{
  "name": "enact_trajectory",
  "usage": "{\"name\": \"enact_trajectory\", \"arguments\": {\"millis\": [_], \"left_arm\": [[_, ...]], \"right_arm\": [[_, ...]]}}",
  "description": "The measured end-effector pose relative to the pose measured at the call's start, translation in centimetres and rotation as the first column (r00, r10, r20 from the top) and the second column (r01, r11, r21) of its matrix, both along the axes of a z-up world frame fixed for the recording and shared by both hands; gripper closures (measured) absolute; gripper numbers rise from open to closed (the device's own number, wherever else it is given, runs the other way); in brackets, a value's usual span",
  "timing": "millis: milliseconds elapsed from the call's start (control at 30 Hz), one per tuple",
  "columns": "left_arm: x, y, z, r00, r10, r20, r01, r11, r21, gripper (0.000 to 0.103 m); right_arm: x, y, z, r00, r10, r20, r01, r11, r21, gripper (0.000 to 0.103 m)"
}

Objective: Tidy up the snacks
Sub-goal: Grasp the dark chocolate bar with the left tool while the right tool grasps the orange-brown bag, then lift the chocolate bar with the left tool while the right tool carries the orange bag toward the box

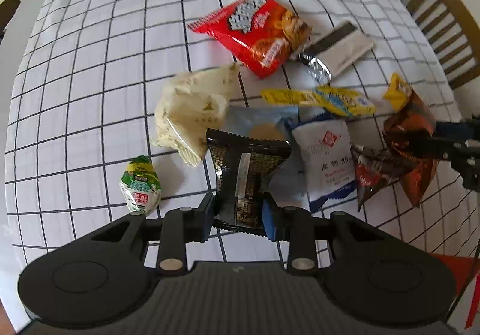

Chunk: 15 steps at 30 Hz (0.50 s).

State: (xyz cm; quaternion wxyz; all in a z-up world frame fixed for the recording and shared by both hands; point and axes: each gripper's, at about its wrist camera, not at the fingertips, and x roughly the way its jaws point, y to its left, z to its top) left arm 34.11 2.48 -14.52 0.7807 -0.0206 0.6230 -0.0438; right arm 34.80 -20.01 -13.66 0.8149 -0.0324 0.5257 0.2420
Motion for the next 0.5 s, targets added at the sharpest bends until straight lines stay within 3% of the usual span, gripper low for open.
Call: {"name": "enact_trajectory", "arguments": {"millis": [400, 500], "left_arm": [[-0.7, 0.1, 3.5, 0.998, 0.011, 0.069, -0.009, 1.0, -0.027, 0.077], [-1.0, -0.2, 3.9, 0.998, 0.003, 0.066, -0.003, 1.0, -0.003, 0.077]], "right_arm": [[-2.3, -1.5, 4.2, 0.998, -0.027, 0.051, 0.024, 0.998, 0.052, 0.067], [-3.3, -1.8, 5.3, 0.997, -0.022, 0.07, 0.018, 0.998, 0.061, 0.067]]}}
